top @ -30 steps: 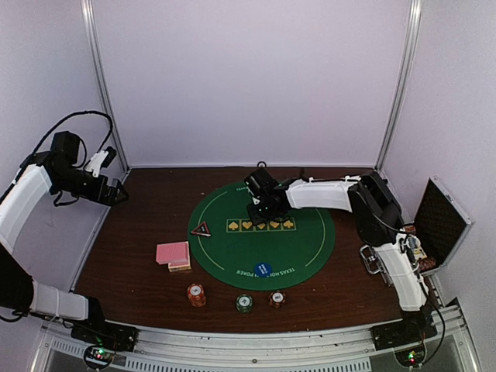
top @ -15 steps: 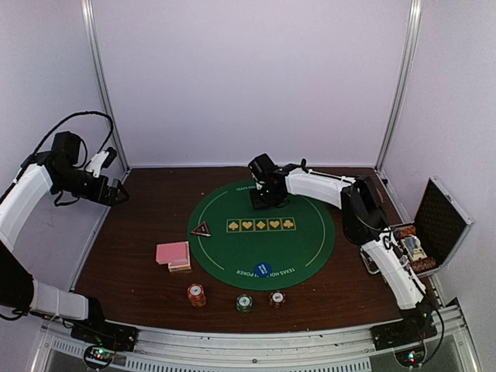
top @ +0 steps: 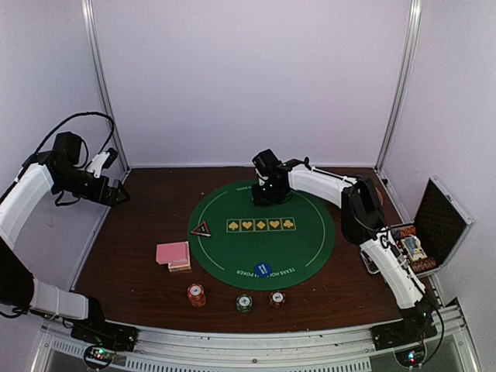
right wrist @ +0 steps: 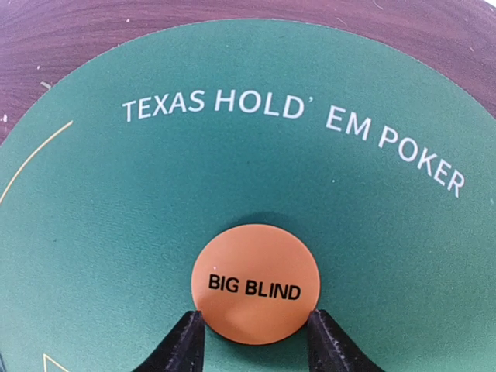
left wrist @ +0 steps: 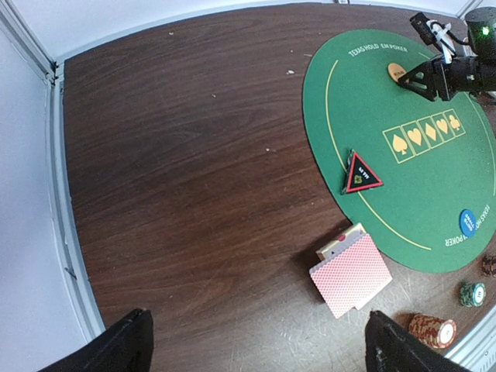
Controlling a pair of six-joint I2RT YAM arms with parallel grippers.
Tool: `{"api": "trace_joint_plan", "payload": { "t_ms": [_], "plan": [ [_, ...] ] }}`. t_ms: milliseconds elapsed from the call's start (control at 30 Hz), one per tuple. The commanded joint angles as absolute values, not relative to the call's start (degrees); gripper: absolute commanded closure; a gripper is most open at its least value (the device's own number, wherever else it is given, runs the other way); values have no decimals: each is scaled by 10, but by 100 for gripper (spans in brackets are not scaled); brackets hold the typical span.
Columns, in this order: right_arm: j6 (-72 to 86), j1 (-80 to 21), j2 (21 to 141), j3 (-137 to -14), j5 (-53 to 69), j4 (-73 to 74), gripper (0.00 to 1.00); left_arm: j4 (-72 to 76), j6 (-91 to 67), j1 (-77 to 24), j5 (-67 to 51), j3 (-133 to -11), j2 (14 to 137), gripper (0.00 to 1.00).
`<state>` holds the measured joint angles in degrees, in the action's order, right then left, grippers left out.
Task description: Distribute texas hold em gaming equipment
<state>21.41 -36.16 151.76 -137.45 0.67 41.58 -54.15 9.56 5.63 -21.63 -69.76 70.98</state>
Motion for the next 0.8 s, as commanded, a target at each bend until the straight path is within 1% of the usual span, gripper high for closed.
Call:
{"api": "trace_joint_plan", "payload": {
  "t_ms": [0,167,233,500,600,767],
  "plan": [
    [194,-350,1532,-1370,26,429,43,-537,100,58,-219,-714,714,3],
    [138,-370,1450,-1293,12,386,30,-537,100,58,-214,-715,709,3],
    [123,-382,1406,-1242,5,371,27,-537,100,58,-211,-715,707,2],
    [104,-461,1195,-928,-7,286,18,-540,97,58,-217,-710,696,2],
    [105,-492,1164,-869,-2,284,18,-542,97,58,-216,-709,695,2],
    [104,-536,1147,-813,29,275,23,-542,94,57,-221,-707,688,3]
  ]
}}
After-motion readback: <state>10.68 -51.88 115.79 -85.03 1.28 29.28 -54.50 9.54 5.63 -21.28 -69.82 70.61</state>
